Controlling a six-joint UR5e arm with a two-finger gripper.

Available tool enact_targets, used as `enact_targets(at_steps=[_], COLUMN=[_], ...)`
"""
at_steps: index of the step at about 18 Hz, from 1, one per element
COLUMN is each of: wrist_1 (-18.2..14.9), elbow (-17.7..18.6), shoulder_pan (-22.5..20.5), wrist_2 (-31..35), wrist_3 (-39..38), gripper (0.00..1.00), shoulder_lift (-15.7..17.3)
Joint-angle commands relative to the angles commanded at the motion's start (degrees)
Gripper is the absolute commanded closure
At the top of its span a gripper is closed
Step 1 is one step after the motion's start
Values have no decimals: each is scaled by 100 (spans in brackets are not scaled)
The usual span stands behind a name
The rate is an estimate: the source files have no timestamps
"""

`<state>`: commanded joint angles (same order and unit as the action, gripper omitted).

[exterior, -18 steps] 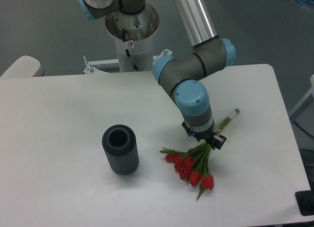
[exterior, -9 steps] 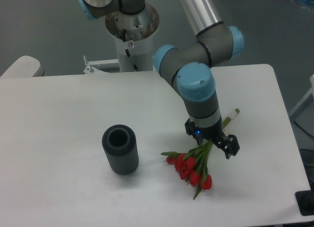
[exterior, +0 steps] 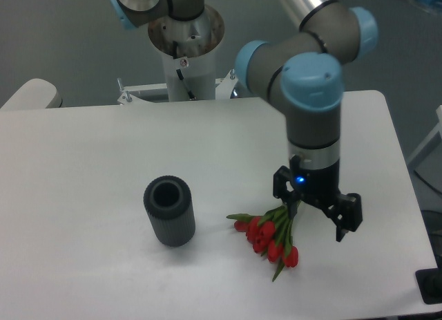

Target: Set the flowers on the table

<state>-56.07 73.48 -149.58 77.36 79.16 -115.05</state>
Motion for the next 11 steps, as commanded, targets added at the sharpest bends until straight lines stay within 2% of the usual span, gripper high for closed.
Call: enact_targets(at_steps=[6,11], wrist_1=[-35,-35], elbow=[61,62], shoulder_pan=[-335,-344], wrist_2=[-406,-397], wrist_3=[661,671], gripper=[1,1], shoulder_lift=[62,79])
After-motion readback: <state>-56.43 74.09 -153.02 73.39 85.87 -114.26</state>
